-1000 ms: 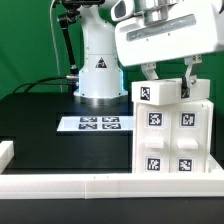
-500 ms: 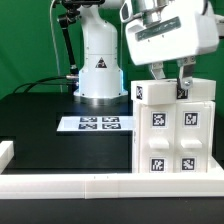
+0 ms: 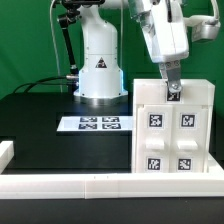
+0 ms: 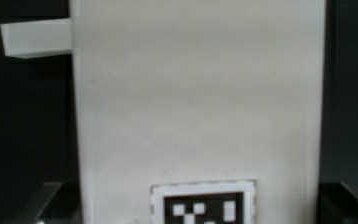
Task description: Assemble cabinet
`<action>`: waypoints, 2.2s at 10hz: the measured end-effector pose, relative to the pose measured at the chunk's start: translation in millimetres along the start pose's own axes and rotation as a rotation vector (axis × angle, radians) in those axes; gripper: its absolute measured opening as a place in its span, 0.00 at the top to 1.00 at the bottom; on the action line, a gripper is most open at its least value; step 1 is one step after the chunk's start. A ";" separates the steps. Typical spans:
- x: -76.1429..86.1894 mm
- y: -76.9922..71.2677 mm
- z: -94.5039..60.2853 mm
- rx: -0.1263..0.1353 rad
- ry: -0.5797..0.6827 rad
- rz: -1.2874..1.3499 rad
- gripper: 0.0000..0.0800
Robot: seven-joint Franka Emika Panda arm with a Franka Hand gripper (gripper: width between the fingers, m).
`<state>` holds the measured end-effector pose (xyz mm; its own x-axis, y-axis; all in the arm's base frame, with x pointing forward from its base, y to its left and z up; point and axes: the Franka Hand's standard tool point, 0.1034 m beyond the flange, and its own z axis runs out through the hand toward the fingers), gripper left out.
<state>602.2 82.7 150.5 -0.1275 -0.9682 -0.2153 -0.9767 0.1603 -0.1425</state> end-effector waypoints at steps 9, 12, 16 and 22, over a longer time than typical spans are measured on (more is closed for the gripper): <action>3.5 -0.9 -5.3 0.017 -0.053 0.474 0.30; 3.1 -0.2 -4.4 0.017 -0.053 0.425 0.30; -3.6 -5.2 -19.5 0.037 -0.078 0.406 0.01; -28.2 -7.5 -36.4 0.057 -0.111 0.380 0.00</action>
Offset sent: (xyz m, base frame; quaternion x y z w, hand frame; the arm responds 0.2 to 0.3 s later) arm -0.0103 -0.0141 0.0027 0.0017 0.0326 0.2892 0.9567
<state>606.8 101.7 192.8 -0.4554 -0.8118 -0.3655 -0.8520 0.5165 -0.0856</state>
